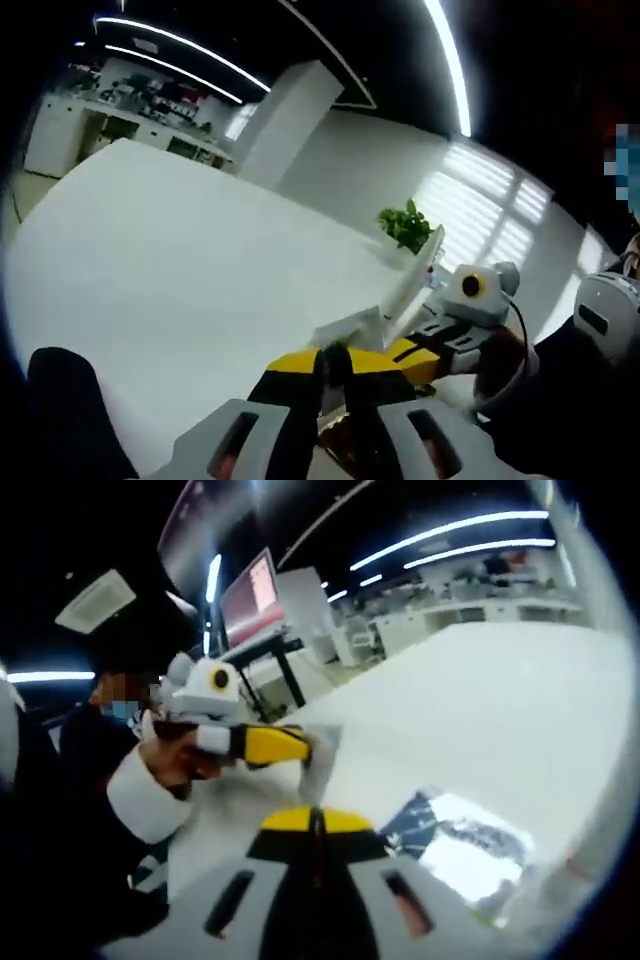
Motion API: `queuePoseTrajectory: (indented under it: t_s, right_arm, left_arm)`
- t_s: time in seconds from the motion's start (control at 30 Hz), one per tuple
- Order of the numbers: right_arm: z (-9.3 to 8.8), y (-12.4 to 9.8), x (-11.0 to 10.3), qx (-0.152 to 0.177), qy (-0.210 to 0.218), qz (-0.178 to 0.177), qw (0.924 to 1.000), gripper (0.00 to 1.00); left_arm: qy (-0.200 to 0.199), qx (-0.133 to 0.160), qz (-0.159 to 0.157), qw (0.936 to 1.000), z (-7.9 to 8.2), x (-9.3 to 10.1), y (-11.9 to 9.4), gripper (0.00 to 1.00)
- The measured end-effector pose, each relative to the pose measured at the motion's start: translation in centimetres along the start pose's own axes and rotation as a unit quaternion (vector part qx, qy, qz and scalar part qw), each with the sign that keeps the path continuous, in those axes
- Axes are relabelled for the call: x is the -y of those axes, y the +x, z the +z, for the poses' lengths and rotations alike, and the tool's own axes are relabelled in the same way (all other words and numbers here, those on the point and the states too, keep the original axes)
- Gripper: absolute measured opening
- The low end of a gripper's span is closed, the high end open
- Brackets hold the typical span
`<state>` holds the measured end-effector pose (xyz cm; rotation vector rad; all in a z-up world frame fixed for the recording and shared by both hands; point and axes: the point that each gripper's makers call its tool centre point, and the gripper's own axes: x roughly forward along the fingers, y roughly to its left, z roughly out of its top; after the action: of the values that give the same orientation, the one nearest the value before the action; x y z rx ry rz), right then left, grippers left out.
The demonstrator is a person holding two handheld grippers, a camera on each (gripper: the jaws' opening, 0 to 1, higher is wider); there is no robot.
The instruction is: Arrange the skincare products in the storage area until every visible bottle or jar stands upright without overlapping.
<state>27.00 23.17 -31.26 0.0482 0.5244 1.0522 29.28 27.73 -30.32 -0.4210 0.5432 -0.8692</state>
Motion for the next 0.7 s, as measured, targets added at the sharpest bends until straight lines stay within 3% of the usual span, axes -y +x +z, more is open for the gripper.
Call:
queuePoseTrajectory:
  t_s: [0.37, 0.7]
  right_arm:
    - [-1.1, 0.7, 0.5, -0.039, -0.053, -0.028, 0.9974, 0.01]
    - [-2.0, 1.0, 1.3, -0.062, -0.065, -0.052, 0.9946, 0.02]
  left_arm:
    - [0.014, -0.022, 0.028, 0.9993, -0.9, -1.1, 0.8, 0.07]
    - [0.035, -0.045, 0.047, 0.9973, -1.8, -1.8, 1.5, 0.07]
